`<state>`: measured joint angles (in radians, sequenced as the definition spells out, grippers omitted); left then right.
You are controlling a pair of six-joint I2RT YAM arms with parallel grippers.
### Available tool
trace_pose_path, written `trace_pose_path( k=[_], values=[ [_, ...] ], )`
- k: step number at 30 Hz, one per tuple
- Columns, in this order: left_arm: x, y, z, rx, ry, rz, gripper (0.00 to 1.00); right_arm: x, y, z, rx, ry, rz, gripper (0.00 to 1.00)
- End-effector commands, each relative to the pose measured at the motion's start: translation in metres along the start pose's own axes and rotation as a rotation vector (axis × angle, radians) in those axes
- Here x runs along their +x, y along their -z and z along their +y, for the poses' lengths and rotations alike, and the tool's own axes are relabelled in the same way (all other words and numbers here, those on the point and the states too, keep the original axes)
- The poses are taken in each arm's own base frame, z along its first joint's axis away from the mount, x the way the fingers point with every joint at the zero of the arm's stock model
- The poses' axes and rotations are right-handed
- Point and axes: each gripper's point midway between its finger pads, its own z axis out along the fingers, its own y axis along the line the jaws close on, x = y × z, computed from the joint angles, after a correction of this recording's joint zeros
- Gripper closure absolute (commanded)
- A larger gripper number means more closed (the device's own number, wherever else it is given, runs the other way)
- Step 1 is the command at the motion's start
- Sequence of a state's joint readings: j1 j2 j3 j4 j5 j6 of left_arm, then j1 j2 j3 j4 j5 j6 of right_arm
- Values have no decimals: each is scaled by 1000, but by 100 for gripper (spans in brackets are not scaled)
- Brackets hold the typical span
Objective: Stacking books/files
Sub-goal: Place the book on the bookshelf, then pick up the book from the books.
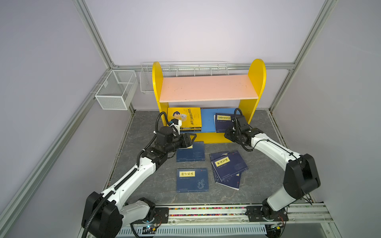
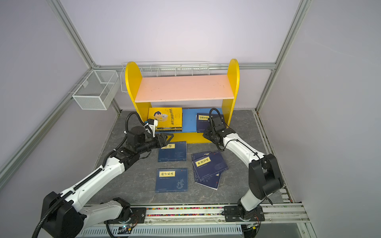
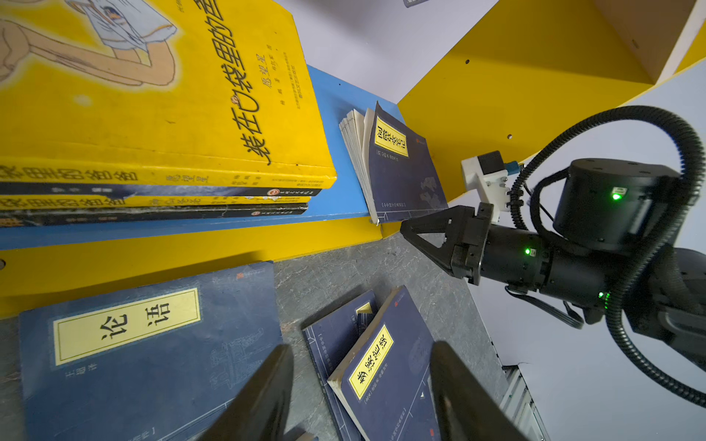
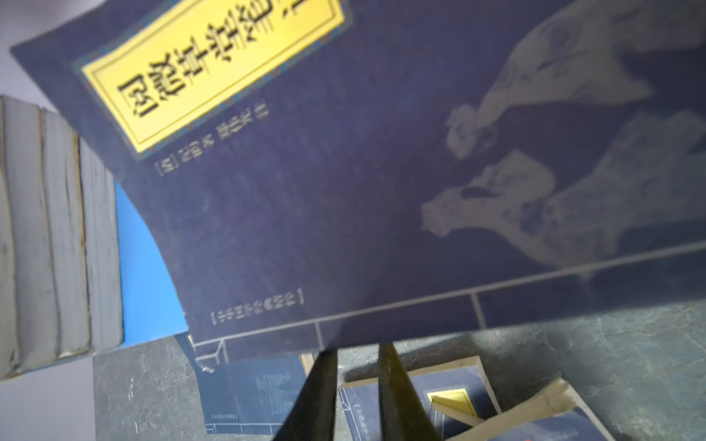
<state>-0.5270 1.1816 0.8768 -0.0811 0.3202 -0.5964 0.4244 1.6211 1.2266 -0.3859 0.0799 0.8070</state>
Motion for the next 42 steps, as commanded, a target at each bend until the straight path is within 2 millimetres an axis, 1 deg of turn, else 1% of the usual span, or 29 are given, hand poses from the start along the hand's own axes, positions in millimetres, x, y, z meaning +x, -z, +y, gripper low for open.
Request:
trace_pose_path(
  k=[1,6,9,12,15,18,20,21,24,25,26,27,28,29,30,32,35,36,39,42],
  values=[
    [1,3,1,-10,-12,-7,42,-12,-2,4,-15,0,-22,76],
    [3,1,3,-14,-12,1,42,-17,-7,2,-27,-18,-21,76],
    [5,0,3,-13,-20,9,42,-18,-5,2,-29,-16,-28,76],
    [10,-2,5,-16,-49,38,41,-20,4,1,-26,3,-44,76],
    [22,-6,11,-35,-97,99,41,-14,22,-8,-14,15,-52,72],
    [38,-14,16,-50,-158,168,41,5,39,-27,22,32,-15,62],
    [54,-24,14,-57,-225,233,41,26,50,-49,72,41,33,57],
    [62,-29,11,-57,-260,260,41,37,55,-57,82,41,54,54],
    [87,-50,0,-52,-385,347,42,82,64,-88,111,-6,172,48],
    [95,-58,-3,-51,-425,378,42,104,64,-101,121,-29,227,46],
    [105,-66,-6,-41,-460,409,42,121,65,-113,132,-53,271,45],
    [114,-74,-8,-30,-484,438,42,134,66,-123,143,-76,304,44],
    [119,-82,-11,-19,-501,455,42,143,68,-132,157,-98,326,43],
    [127,-89,-11,-14,-520,476,43,149,69,-139,160,-116,344,43],
    [134,-97,-11,-10,-536,495,43,150,71,-146,163,-131,349,42],
    [146,-109,-10,-1,-563,532,43,150,72,-153,161,-153,362,42],
    [164,-124,-10,20,-585,587,44,157,65,-157,140,-191,405,43],
    [169,-128,-10,22,-591,601,44,159,60,-155,114,-202,414,43],
    [185,-135,-10,27,-615,646,46,161,51,-152,65,-220,427,45],
    [197,-139,-7,26,-631,683,46,154,46,-162,72,-248,411,47]
  ],
)
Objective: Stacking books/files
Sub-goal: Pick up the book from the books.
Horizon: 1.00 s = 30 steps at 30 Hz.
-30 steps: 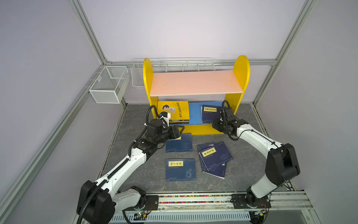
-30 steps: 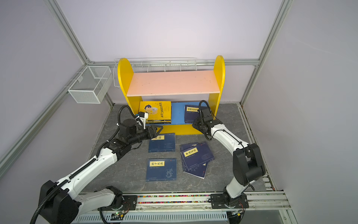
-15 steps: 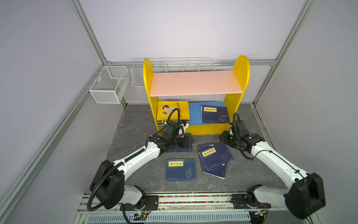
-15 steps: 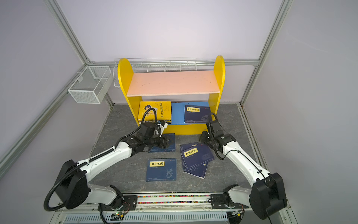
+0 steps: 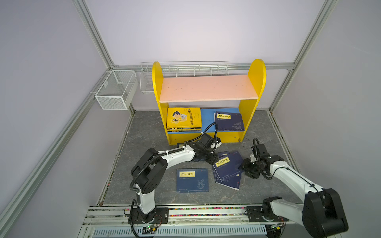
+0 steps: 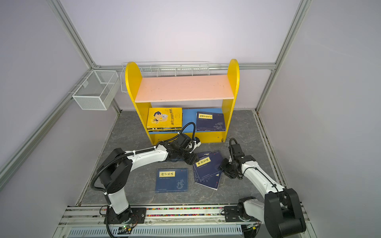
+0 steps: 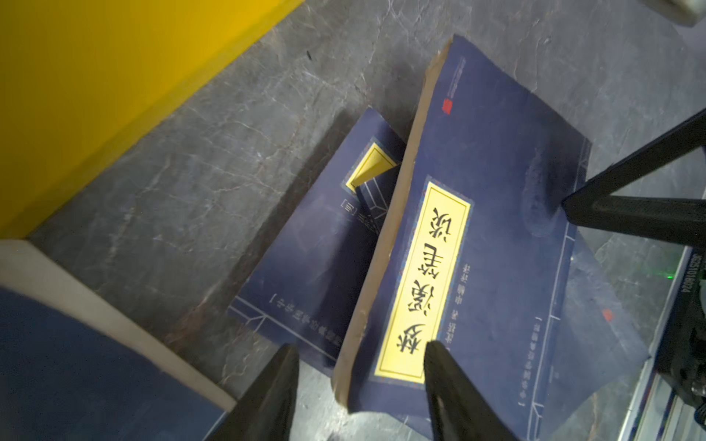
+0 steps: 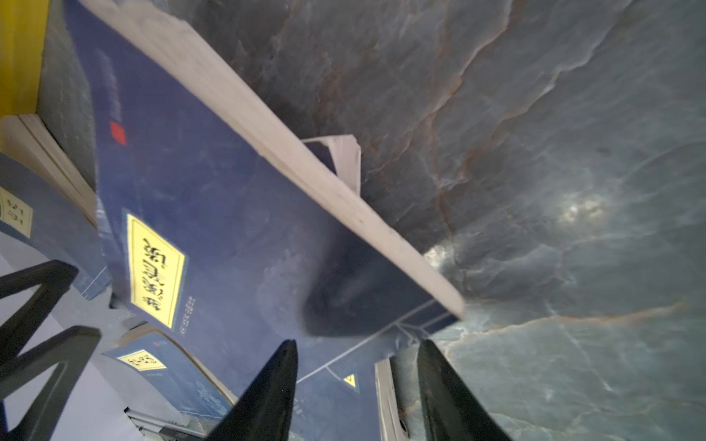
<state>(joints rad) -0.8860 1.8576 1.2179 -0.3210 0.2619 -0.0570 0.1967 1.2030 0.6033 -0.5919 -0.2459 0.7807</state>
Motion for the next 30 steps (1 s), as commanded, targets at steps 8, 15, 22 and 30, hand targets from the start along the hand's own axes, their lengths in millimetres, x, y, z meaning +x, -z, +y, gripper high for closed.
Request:
trace_pose_path(
  k=[8,15,22,30],
  values=[
    [13,-25,-1,3,-28,77,52,-26,2,-2,-84,-20,-77,49],
    [13,-30,-1,8,-19,80,62,-42,23,32,-200,86,-140,53],
    [13,-32,-2,16,-18,83,64,-50,57,72,-357,194,-213,56],
    [12,-32,-5,22,-23,80,64,-38,45,89,-386,254,-181,64]
  ],
)
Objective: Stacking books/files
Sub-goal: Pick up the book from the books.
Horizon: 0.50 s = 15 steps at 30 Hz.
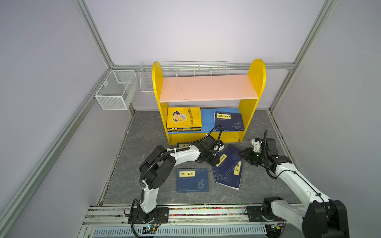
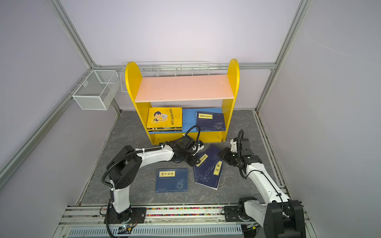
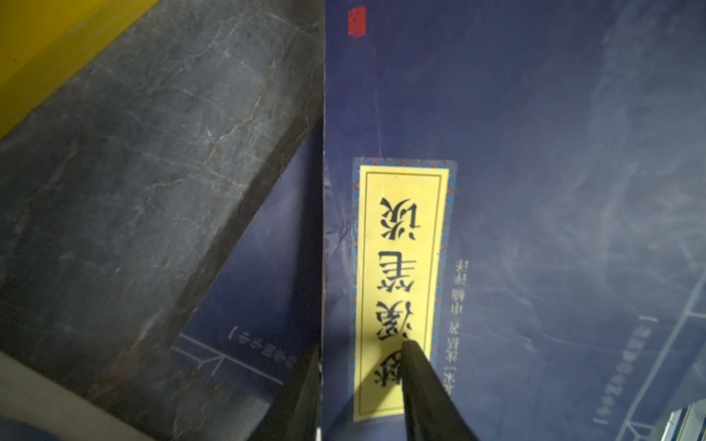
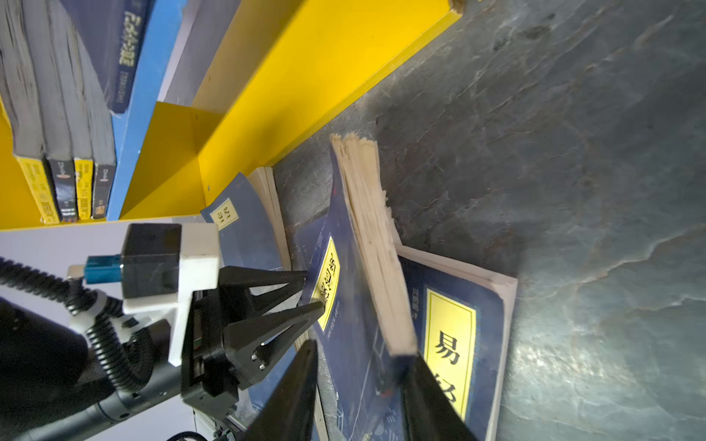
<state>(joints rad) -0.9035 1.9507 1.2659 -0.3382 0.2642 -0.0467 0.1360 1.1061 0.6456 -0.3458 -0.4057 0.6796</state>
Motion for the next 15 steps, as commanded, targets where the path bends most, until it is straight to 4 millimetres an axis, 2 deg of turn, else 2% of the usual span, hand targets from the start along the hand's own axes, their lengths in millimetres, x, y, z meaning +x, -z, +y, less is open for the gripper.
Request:
trace_pose_path(
  k=[1,3,6,8,10,13,15],
  values=[
    [2,-6,-4,15,-14,17,64,6,-11,13,-42,56,31,66],
    [2,-7,-3,13,-15,16,64,19,-22,17,-40,78,74,70],
    [1,-5,-2,4,-12,5,64,29,-31,18,-35,95,105,83],
    [-3,0,0,-14,-6,-17,64,28,-31,18,-36,92,87,92],
    [-12,11,5,-39,12,-63,63,21,-24,20,-35,103,39,94],
    [-35,47,18,-101,58,-174,59,7,-6,28,-55,126,-50,94],
    [-55,84,23,-99,111,-285,55,-4,9,41,-106,141,-107,94]
  ],
)
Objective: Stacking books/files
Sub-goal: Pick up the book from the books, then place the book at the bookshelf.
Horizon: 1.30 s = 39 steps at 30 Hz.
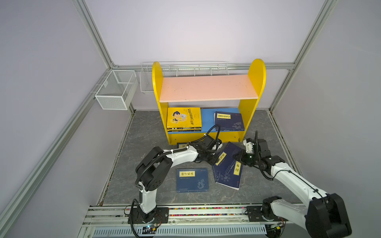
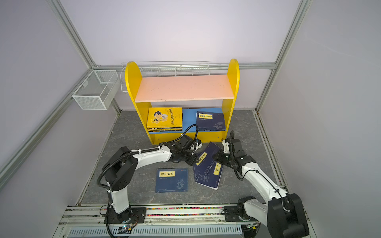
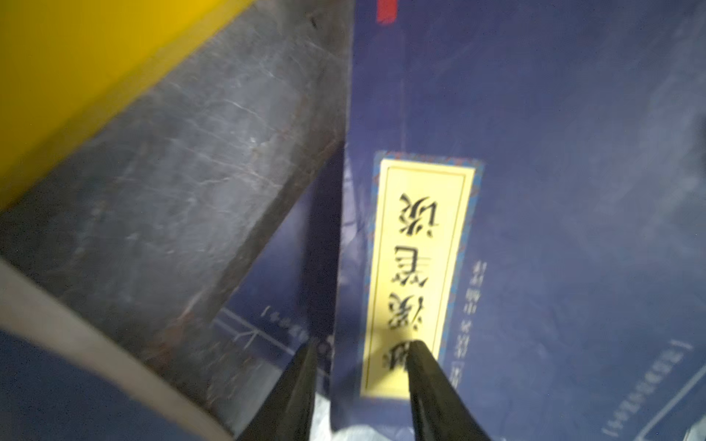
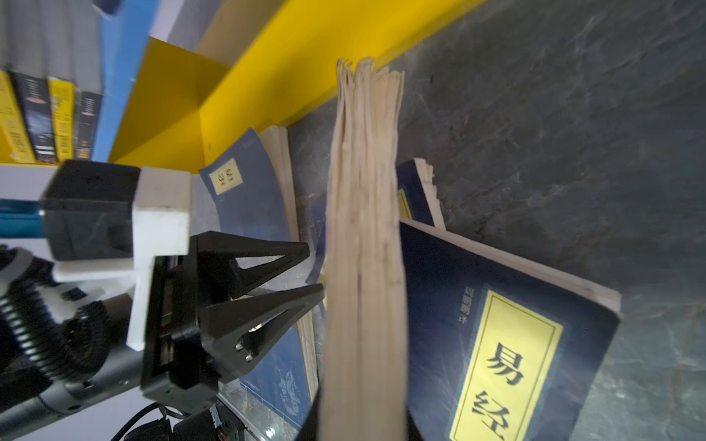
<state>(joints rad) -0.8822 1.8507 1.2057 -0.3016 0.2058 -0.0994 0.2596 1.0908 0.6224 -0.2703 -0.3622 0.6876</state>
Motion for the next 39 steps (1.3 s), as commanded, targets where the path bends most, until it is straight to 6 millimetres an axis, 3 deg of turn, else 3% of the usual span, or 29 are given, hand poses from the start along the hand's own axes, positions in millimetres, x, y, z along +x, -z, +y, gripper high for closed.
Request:
trace_pose_path(
  k=[1,3,6,12,17,24,30,39],
  values=[
    [-58,67,15,-25,96,-252,51,-27,25,22,-80,49,-136,94],
    [-78,105,22,-8,200,-379,43,-36,41,39,-137,79,-180,94],
    [-94,144,22,44,261,-540,29,-53,62,58,-214,89,-254,94],
    [-108,183,7,166,333,-697,14,-80,87,91,-378,32,-383,94],
    [-107,191,13,182,369,-730,9,-102,97,106,-456,6,-482,94],
    [-107,194,32,270,474,-775,6,-118,100,123,-496,25,-512,94],
    [-118,195,19,363,429,-772,6,-132,97,143,-599,5,-547,94],
    [-123,189,14,406,417,-745,13,-133,87,180,-740,3,-539,94]
  ],
)
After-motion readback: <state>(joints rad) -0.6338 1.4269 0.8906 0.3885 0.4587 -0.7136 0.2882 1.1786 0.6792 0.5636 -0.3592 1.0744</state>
